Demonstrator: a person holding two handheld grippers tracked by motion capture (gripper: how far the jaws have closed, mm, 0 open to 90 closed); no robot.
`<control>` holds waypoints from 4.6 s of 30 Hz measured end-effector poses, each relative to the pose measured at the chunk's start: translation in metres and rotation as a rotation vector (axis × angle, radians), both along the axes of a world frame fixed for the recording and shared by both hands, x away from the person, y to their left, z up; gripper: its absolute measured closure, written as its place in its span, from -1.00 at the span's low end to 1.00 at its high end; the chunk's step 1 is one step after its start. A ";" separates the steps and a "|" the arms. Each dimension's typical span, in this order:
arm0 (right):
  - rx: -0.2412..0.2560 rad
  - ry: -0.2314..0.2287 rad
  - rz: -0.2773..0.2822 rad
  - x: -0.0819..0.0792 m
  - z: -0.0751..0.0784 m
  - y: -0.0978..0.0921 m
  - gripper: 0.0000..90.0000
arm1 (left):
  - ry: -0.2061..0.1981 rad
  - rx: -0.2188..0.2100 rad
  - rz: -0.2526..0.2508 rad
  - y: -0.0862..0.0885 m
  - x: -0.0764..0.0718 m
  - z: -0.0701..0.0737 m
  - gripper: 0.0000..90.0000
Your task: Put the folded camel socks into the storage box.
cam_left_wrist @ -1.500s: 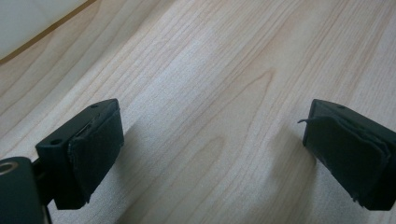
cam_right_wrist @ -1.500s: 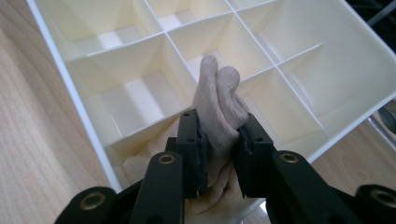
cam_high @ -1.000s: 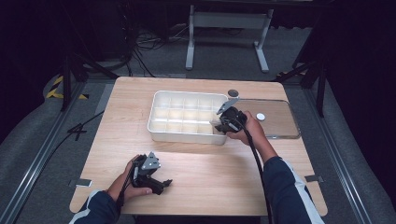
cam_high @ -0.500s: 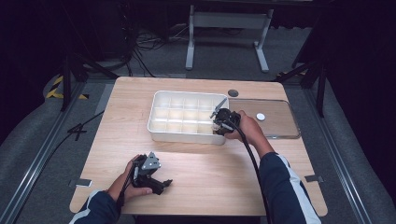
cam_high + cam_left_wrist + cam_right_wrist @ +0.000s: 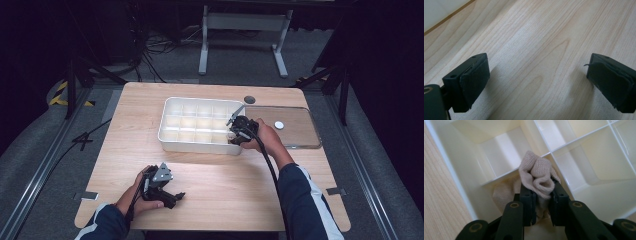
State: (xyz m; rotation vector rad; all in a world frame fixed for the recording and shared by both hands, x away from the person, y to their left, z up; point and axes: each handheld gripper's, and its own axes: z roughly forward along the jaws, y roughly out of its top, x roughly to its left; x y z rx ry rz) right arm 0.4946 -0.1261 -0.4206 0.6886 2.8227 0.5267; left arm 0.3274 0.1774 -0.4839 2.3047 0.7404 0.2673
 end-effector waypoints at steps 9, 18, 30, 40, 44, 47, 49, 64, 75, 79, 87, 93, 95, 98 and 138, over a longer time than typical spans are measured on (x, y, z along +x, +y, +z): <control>0.078 -0.016 -0.051 -0.007 0.013 -0.009 0.44 | -0.001 -0.004 0.003 0.000 0.000 0.000 -0.89; 0.165 -0.064 -0.030 -0.017 0.033 -0.013 0.53 | 0.000 -0.004 0.003 0.000 0.000 0.000 -0.89; 0.263 -0.162 -0.028 -0.049 0.045 -0.029 0.35 | -0.002 -0.003 -0.003 0.000 0.000 0.000 -0.88; 0.297 -0.197 -0.025 -0.064 0.054 -0.048 0.26 | -0.002 -0.001 -0.001 0.000 0.000 0.000 -0.88; 0.283 -0.220 -0.023 -0.073 0.057 -0.052 0.18 | -0.003 -0.001 -0.001 0.000 0.000 0.000 -0.88; 0.279 -0.227 -0.011 -0.079 0.056 -0.053 0.14 | -0.002 -0.001 0.000 0.000 0.000 0.000 -0.88; 0.267 -0.234 -0.003 -0.084 0.055 -0.054 0.11 | -0.002 -0.001 0.001 0.000 0.000 0.000 -0.88; 0.241 -0.299 -0.009 -0.105 0.035 -0.078 -0.19 | -0.003 -0.001 0.001 0.000 0.000 0.000 -0.88; 0.219 -0.292 -0.041 -0.112 0.019 -0.094 -0.29 | -0.002 -0.001 0.001 0.000 0.000 0.000 -0.88; 0.214 -0.296 -0.046 -0.117 0.015 -0.099 -0.30 | -0.006 0.006 0.000 0.000 0.000 0.000 -0.88; 0.210 -0.291 -0.071 -0.123 0.002 -0.114 -0.29 | -0.006 0.006 0.000 0.000 0.000 0.000 -0.88; 0.208 -0.277 -0.103 -0.123 -0.006 -0.127 -0.29 | -0.008 0.005 -0.001 0.000 0.000 0.000 -0.88; 0.205 -0.278 -0.107 -0.124 -0.009 -0.131 -0.29 | -0.007 0.005 0.000 0.000 0.000 0.000 -0.88; 0.212 -0.273 -0.120 -0.126 -0.014 -0.138 -0.29 | -0.006 0.005 0.000 0.000 0.000 0.000 -0.88; 0.422 -0.196 -0.296 -0.158 -0.066 -0.206 -0.45 | 0.000 0.000 0.004 0.000 0.000 0.000 -0.89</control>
